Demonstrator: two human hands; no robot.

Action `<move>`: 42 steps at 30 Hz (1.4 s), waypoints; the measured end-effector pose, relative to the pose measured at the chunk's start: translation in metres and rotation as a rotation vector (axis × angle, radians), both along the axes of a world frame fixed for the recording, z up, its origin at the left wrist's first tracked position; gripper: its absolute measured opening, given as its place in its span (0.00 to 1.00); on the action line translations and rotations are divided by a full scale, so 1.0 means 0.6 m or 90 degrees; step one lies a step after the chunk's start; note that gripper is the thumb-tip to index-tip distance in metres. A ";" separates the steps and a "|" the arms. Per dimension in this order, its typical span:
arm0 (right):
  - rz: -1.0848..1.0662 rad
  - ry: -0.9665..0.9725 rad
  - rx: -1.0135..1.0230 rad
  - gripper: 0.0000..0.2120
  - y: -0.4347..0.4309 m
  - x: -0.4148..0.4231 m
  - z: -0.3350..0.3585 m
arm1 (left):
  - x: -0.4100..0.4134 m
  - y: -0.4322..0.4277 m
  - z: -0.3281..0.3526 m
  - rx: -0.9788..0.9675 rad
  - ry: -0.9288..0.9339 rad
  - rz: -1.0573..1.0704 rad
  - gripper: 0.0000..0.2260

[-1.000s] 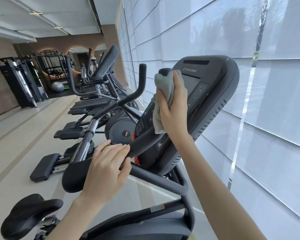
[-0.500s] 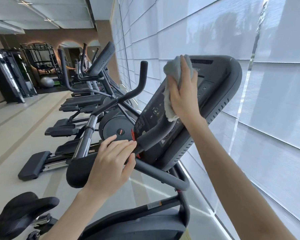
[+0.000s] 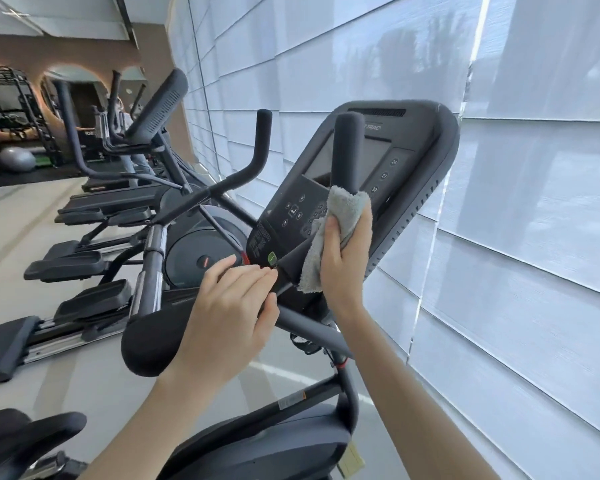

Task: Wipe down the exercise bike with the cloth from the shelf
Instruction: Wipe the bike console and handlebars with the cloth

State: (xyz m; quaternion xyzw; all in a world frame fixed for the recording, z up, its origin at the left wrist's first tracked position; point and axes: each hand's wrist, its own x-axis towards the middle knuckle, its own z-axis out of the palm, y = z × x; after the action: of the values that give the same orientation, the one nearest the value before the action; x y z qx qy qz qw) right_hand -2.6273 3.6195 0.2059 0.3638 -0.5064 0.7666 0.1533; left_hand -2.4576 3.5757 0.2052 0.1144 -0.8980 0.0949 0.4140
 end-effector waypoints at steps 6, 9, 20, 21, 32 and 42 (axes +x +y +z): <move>-0.047 -0.125 -0.039 0.12 -0.026 0.079 -0.032 | 0.045 -0.040 0.009 0.006 0.008 -0.075 0.14; -0.124 -0.135 -0.015 0.07 -0.036 0.116 -0.033 | 0.063 -0.066 0.011 0.009 0.009 -0.115 0.14; -0.373 0.136 0.259 0.18 0.037 0.169 0.035 | 0.082 -0.113 0.011 0.081 -0.028 -0.291 0.16; -0.407 0.202 0.292 0.18 0.044 0.152 0.064 | 0.082 -0.116 0.014 0.090 -0.033 -0.302 0.17; -0.660 0.761 0.709 0.16 0.036 -0.040 0.224 | 0.052 -0.122 0.028 0.091 -0.211 -0.336 0.32; -0.332 0.708 0.743 0.13 0.030 0.023 0.104 | 0.054 -0.119 0.015 0.106 -0.211 -0.339 0.30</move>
State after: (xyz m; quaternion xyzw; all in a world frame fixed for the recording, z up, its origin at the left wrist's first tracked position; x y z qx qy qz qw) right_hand -2.6137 3.6377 0.2683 0.5805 -0.7396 0.0318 0.3392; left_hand -2.4251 3.5044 0.2144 -0.1079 -0.9564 -0.0727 0.2616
